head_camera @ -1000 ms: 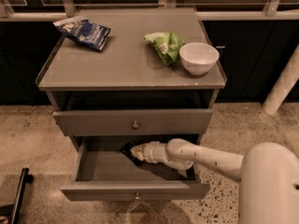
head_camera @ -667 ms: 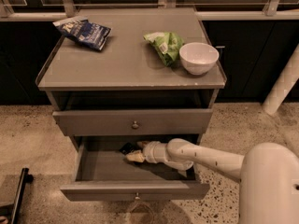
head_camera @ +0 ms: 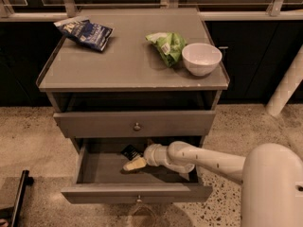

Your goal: Pick rxbar chocolate from middle drawer and place on counter

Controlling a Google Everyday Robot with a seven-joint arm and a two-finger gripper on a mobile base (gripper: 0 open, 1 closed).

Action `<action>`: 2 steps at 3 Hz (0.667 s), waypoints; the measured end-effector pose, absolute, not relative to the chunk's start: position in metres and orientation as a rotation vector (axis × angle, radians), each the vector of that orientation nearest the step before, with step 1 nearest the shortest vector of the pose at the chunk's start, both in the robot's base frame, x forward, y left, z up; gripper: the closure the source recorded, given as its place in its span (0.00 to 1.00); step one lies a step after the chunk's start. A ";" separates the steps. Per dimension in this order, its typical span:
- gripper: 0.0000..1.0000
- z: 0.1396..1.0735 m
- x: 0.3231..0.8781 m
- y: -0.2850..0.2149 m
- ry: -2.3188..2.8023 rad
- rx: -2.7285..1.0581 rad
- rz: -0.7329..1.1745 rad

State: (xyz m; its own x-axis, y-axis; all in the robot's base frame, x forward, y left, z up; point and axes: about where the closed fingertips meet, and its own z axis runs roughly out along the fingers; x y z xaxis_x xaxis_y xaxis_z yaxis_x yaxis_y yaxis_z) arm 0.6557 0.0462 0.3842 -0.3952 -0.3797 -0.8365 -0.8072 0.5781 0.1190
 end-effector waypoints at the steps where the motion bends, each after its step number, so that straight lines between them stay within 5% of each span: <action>1: 0.00 0.372 0.655 0.047 2.026 -0.936 0.661; 2: 0.00 0.361 0.655 0.047 2.047 -0.926 0.652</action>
Offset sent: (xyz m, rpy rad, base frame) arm 0.0001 -0.0034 -0.0363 -0.0375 0.0412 -0.0485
